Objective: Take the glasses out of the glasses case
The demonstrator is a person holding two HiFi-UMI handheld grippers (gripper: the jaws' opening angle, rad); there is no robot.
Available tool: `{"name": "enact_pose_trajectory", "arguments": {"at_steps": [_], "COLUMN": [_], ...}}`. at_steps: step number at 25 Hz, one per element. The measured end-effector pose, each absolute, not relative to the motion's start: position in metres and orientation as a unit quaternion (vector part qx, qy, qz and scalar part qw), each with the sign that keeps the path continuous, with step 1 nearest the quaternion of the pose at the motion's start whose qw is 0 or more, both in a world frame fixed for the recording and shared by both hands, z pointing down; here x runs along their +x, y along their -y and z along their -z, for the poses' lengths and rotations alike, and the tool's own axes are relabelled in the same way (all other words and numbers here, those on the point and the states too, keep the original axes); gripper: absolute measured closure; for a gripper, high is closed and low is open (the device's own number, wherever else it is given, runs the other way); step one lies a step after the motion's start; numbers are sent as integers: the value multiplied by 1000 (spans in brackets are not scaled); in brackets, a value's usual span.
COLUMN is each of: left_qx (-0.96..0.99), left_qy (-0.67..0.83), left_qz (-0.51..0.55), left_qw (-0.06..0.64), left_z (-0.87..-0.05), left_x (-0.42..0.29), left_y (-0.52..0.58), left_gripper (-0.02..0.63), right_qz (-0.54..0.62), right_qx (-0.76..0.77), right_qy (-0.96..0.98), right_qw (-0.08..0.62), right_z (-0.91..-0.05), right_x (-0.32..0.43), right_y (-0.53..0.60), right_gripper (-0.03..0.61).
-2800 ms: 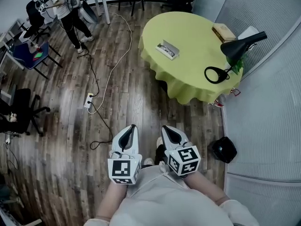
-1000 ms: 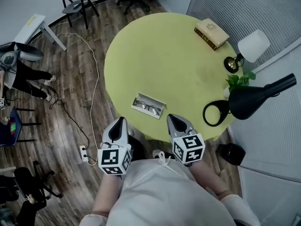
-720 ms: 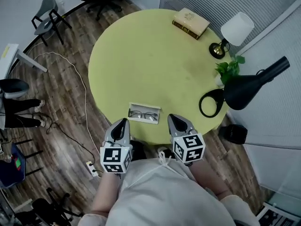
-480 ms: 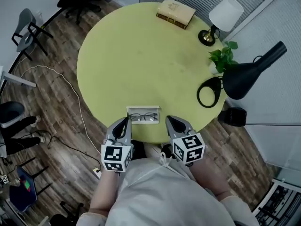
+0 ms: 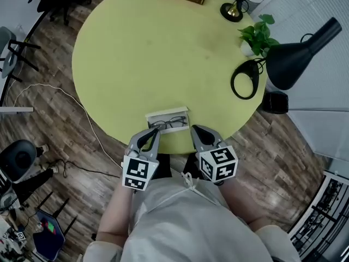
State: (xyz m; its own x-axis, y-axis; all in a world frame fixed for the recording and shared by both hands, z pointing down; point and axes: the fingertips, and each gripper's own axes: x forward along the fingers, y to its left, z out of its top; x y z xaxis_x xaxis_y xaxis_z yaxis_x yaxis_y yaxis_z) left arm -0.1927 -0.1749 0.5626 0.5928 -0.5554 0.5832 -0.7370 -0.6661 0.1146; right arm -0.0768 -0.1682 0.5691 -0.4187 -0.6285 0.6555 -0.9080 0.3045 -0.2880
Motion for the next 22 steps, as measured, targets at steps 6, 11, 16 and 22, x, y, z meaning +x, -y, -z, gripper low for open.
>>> {"name": "enact_pose_trajectory", "arguments": {"at_steps": [6,11,16,22], "left_qx": [880,878,868,852], "left_qy": [276,201,163,115], "left_qz": [-363,-424,-462,-505], "left_qw": [131,91,79,70], "left_z": [-600,-624,-643,-660], "left_x": [-177,-166,-156,-148], "left_y": [177,178,179,177], "left_gripper": [555,532,522,525], "right_qz": [-333,-339,-331,-325], "right_qx": [502,506,506,497], "right_qy": [767,758,757,760], "right_qw": [222,234,248,265], "right_z": [-587,-600,-608,-614], "right_x": [-80,-79,-73,-71], "right_y": [157,145,142,144], "right_gripper": [580,579,579,579]}}
